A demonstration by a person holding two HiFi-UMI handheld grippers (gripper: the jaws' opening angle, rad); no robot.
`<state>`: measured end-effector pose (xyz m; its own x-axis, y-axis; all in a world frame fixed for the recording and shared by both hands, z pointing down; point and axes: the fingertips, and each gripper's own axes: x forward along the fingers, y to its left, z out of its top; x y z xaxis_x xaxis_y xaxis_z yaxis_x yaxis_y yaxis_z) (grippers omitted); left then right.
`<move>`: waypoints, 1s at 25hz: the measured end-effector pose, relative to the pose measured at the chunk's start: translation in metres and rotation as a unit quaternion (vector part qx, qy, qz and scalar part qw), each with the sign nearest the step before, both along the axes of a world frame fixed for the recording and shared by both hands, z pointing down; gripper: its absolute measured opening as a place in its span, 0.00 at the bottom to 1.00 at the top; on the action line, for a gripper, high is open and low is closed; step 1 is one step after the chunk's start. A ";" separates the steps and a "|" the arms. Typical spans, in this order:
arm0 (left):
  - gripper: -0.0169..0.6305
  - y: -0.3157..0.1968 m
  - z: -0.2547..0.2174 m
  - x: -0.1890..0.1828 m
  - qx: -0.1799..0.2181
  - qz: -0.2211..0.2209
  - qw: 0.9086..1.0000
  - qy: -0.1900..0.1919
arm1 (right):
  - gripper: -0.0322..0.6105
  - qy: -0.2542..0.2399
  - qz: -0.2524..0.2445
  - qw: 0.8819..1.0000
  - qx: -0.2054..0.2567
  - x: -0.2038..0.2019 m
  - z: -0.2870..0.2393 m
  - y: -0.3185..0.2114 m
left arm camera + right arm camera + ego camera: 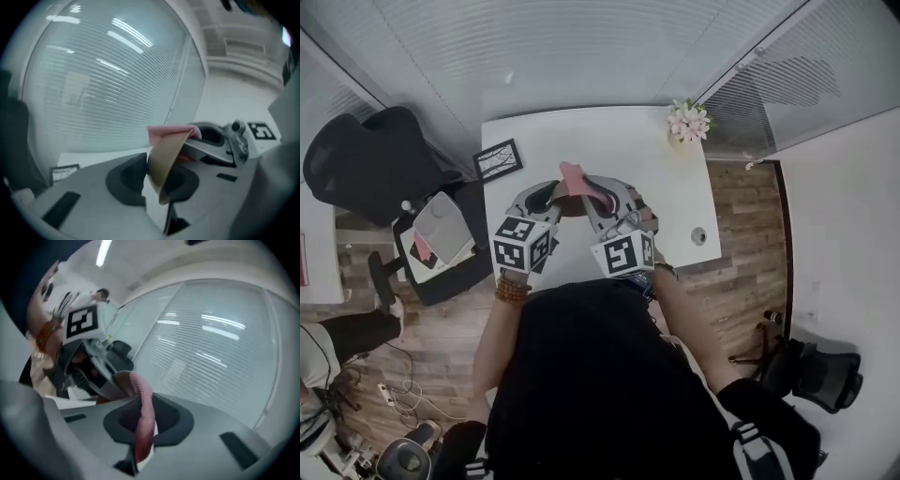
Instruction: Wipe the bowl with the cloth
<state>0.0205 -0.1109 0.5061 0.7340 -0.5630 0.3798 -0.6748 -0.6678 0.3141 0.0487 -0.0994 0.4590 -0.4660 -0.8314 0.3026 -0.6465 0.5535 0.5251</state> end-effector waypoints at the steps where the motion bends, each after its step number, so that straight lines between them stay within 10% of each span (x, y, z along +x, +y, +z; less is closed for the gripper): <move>1: 0.11 -0.002 -0.004 -0.004 -0.031 -0.021 0.997 0.063 | 0.09 -0.061 0.017 0.998 -0.015 0.004 -0.003 -0.003; 4: 0.12 -0.006 -0.007 -0.015 -0.126 -0.092 0.950 0.269 | 0.09 -0.236 0.064 0.967 -0.073 0.013 -0.007 -0.011; 6: 0.13 -0.006 -0.004 -0.020 -0.137 -0.117 0.932 0.313 | 0.10 -0.273 0.077 0.954 -0.099 0.012 -0.004 -0.014; 9: 0.13 -0.004 0.004 -0.019 -0.054 -0.067 0.987 0.136 | 0.08 -0.067 0.037 0.997 -0.014 -0.003 0.000 -0.006; 12: 0.13 0.002 0.010 -0.015 0.024 -0.002 0.999 -0.032 | 0.08 0.076 -0.018 0.996 0.048 -0.017 0.000 0.003; 15: 0.12 0.003 0.004 -0.014 -0.047 -0.018 0.993 0.103 | 0.09 -0.013 -0.038 0.999 0.012 -0.016 -0.008 0.004; 19: 0.12 -0.003 0.012 -0.023 -0.152 -0.077 0.947 0.274 | 0.11 -0.177 -0.084 0.980 -0.015 -0.012 -0.030 0.006; 21: 0.12 -0.012 0.022 -0.037 -0.168 -0.100 0.940 0.280 | 0.07 -0.258 -0.076 0.961 -0.062 0.001 -0.032 0.008; 25: 0.11 -0.026 0.016 -0.072 -0.084 -0.140 0.972 0.167 | 0.07 -0.278 -0.019 0.955 -0.096 0.034 -0.017 0.006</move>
